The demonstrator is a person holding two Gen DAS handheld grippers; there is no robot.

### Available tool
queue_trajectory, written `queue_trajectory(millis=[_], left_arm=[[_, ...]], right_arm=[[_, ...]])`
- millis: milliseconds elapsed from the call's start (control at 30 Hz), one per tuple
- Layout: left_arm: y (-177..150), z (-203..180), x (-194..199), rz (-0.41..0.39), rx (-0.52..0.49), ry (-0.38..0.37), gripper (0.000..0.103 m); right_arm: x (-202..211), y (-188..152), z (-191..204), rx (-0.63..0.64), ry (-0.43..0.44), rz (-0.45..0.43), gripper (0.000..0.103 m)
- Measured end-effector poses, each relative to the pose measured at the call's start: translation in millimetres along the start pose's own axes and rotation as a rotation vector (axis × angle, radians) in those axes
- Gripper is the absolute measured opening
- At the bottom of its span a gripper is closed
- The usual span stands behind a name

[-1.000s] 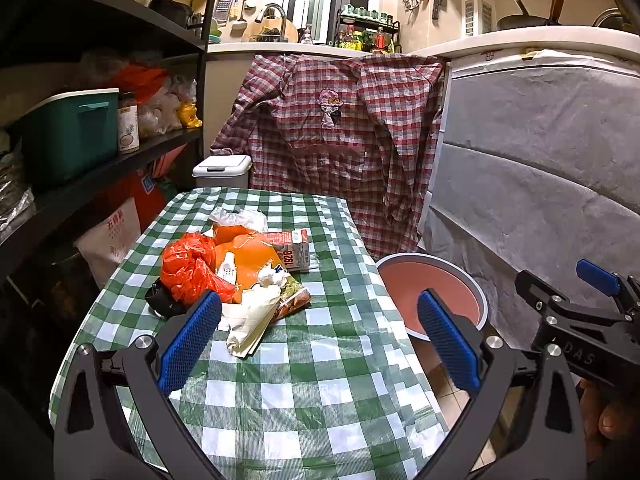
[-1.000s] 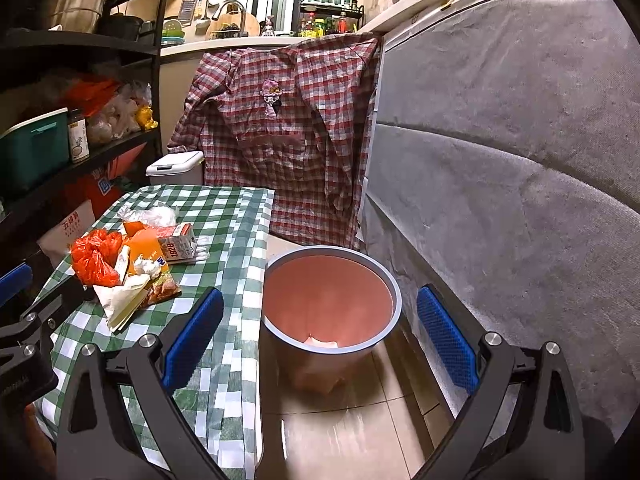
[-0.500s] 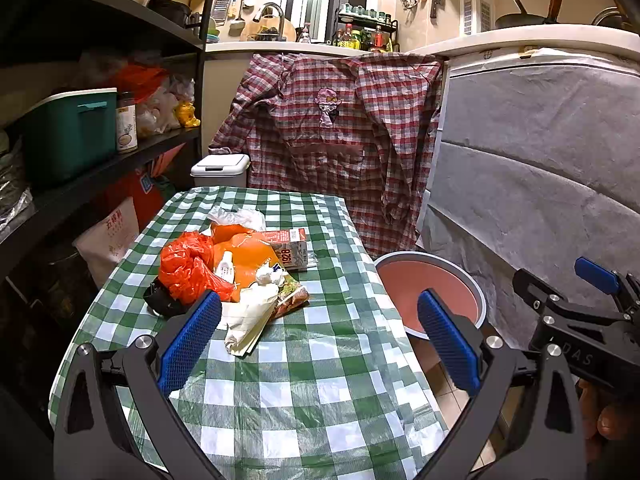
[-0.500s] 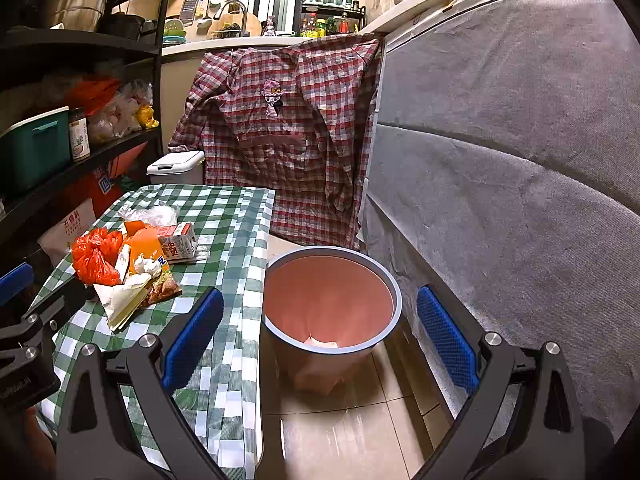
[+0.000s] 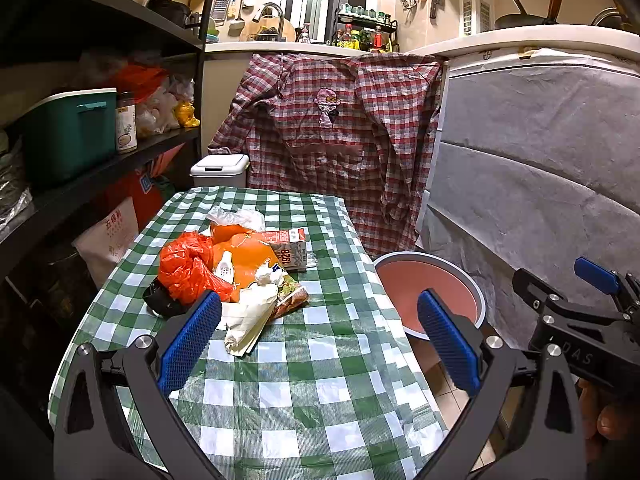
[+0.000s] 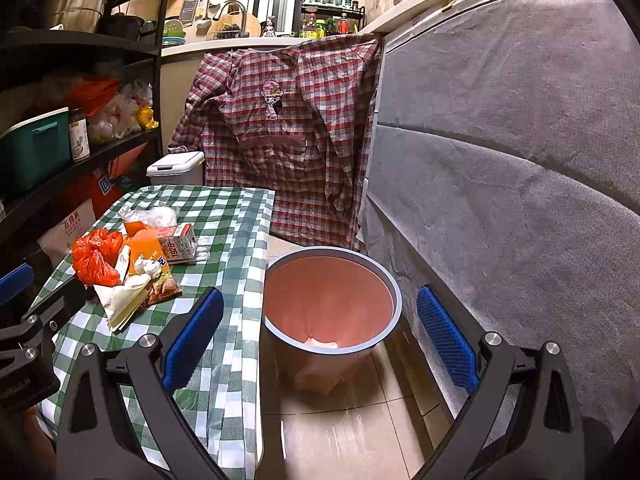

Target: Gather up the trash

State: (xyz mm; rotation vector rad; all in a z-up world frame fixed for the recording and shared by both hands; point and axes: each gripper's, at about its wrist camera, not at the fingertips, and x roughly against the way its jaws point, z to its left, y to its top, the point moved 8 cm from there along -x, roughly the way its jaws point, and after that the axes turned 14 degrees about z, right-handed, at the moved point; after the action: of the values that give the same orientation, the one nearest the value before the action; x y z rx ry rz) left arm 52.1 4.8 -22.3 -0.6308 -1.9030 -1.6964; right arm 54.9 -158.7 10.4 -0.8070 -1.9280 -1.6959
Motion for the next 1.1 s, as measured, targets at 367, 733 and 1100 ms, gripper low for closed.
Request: queue_trajectory(millis=[367,733,1100], left_arm=[[-0.2,-0.4,-0.2,0.0,0.001,0.001,0.095],[-1.6,-8.0,-0.8,0.006,-0.007,-0.006,0.089],[23.3,-3.2,13.5,0.021,-0.055,-0.015,0.041]], right_arm=[[-0.8,-0.5,0.7,-0.001,0.002,0.001,0.095],[-0.3,-0.6,2.1,-0.001,0.009,0.004,0.09],[11.7,19.2,20.9,0.0,0.09,-0.032,0.06]])
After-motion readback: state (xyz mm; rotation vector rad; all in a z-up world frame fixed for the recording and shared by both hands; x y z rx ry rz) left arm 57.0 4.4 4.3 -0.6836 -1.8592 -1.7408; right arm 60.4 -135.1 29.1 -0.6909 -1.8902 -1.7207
